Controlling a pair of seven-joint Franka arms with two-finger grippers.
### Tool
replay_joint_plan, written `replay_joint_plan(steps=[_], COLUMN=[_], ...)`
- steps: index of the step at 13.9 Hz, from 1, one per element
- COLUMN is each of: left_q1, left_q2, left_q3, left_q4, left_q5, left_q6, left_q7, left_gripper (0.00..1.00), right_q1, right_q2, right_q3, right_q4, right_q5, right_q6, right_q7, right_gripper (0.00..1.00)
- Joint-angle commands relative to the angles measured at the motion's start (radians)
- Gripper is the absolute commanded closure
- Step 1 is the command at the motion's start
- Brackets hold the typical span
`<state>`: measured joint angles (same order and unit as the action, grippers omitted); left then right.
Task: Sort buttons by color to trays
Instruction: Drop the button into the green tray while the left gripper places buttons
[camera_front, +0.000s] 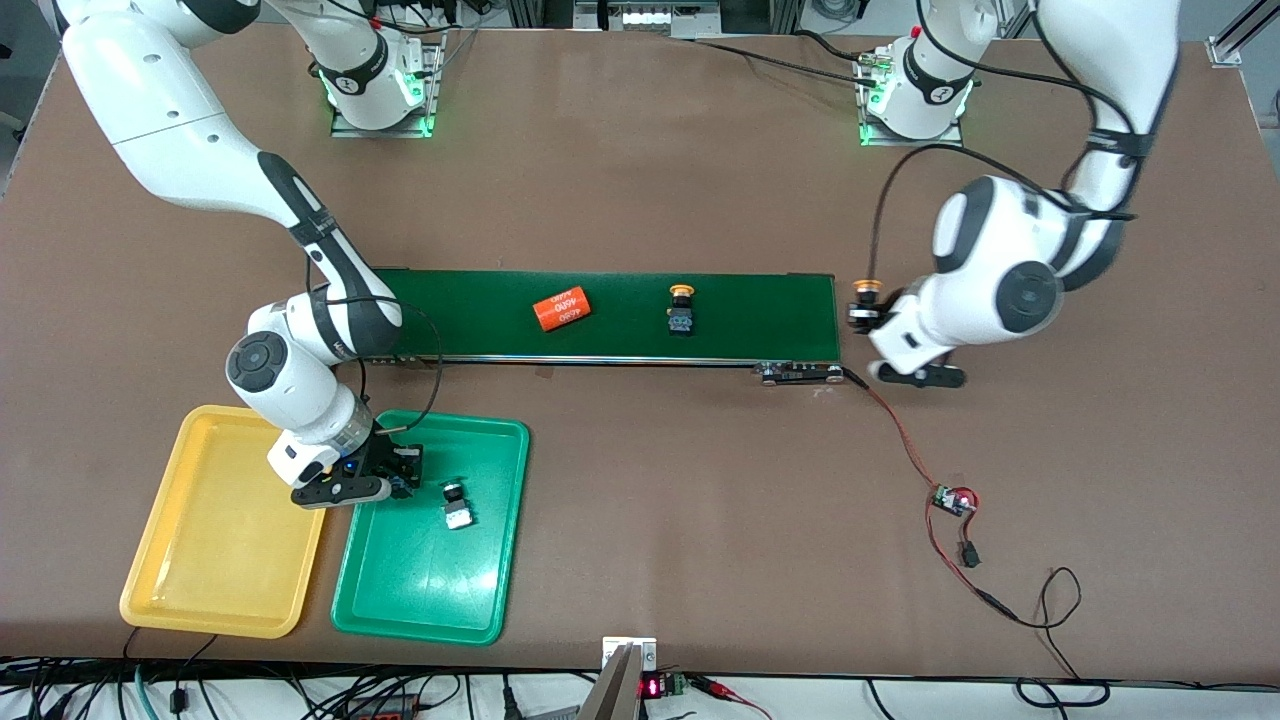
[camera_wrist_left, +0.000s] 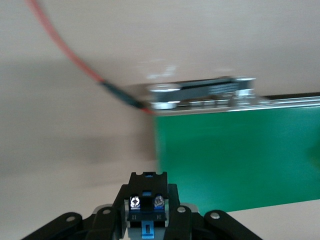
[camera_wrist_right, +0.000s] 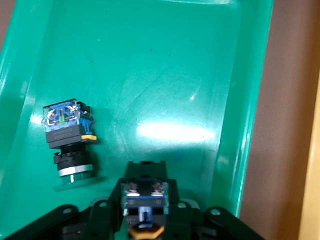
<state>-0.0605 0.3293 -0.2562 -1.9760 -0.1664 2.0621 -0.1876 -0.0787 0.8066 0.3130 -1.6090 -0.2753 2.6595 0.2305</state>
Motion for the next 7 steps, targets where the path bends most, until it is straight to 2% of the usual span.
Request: replay_joint_plan(steps=[1,2,3,4,5,6,7], left_q1=[-0.041,-0.061,-0.071,-0.082,-0.085,-0.085,-0.085], left_q2=[0.051,0.072,0.089,0.099,0.102,0.102,0.099], left_q3=[-0.064,-0.07,-0.071,-0.071,-0.071,-0.071,-0.071], left_q4=[0.008,0.005,0.003,0.003,0.002,0.002,0.002], left_q5=[-0.019,-0.019,-0.015,-0.013,-0.012,-0.012,-0.01], left_q6=[0.12,0.162,0.185,0.193,0.193,0.191,0.187], left_q7=[-0.058,-0.065,-0.066,-0.066,-0.067,-0.066,-0.059], left_gripper=[0.84,0.84,0.83,0.82,0.77,0.42,0.0], right_q1=[0.005,0.005,0.004,0.002,0.0,0.002,0.004], right_q2=[0.005,0.0,-0.01,-0.055,-0.104,-0.145,-0.193], right_q3=[-0.002,-0.002,-0.002,-0.002,-0.002,-0.002,0.0], right_q4=[0.021,0.02,0.015,-0.003,-0.032,-0.043,-0.057], right_q5=[-0.012,-0.009,-0.007,-0.005,-0.005,-0.004,-0.001], right_q6=[0.004,0.004,0.004,-0.019,-0.068,-0.128,-0.203], right_q7=[-0.002,-0.003,-0.01,-0.01,-0.005,-0.002,0.007], right_gripper=[0.14,0.05,0.0,0.0,0.0,0.0,0.0])
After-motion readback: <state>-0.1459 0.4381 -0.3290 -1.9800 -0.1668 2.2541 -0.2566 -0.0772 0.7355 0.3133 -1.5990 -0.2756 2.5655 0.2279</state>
